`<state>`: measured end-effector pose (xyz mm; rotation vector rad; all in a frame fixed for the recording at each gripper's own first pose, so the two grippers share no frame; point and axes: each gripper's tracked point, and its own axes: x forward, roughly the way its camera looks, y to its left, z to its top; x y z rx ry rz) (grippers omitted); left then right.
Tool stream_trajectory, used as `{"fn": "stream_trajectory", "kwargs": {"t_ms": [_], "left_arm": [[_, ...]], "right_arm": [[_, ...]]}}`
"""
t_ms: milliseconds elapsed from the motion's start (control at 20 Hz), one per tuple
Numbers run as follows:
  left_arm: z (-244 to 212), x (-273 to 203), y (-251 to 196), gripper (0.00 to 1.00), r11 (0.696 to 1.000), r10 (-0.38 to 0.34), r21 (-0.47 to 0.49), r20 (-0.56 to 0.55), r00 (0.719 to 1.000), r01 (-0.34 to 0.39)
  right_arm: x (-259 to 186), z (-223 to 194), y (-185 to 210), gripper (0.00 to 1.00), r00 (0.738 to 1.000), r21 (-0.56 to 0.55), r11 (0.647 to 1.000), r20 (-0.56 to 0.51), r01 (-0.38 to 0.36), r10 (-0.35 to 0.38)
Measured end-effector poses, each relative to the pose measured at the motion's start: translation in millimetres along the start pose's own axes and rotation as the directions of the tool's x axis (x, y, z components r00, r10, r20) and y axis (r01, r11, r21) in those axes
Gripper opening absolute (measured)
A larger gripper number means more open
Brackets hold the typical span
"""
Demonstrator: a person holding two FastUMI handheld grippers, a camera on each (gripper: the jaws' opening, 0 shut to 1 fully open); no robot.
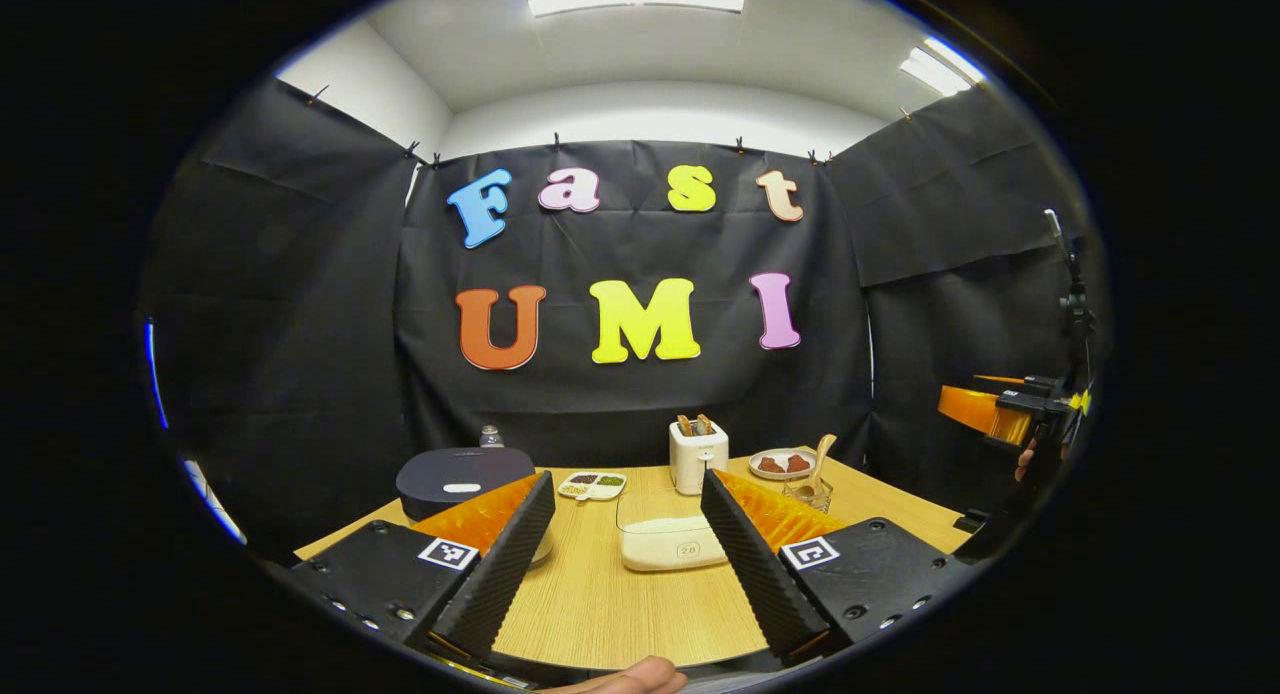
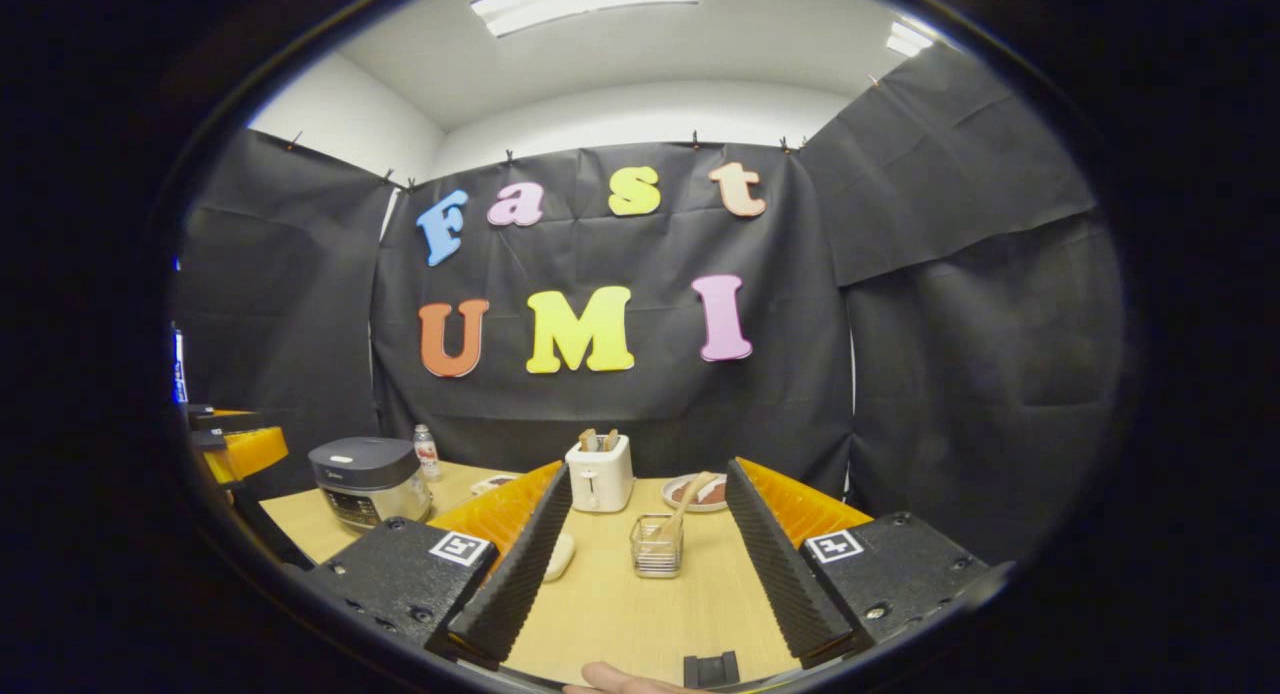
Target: Close the left gripper, press the button to open the rice cooker; take a wooden spoon from the chopstick holder with the right hand, scoop a spoonful of rice and pour it into the rice cooker, then put the wooden spoon back into the chopstick holder.
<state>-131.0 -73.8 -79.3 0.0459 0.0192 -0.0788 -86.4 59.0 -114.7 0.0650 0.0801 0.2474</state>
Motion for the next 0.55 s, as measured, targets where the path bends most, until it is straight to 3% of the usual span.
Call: {"fn": "stream_trajectory", "kwargs": {"t_ms": [550], "left_arm": [[4.7,0.1,1.4,0.95,1.0,0.008,0.013,0.02,1.0,-0.009]], "right_arm": [[-0.5,3.3,-5.7,0.99,1.0,-0.017,1.0,0.023,0.01,-0.01]]}}
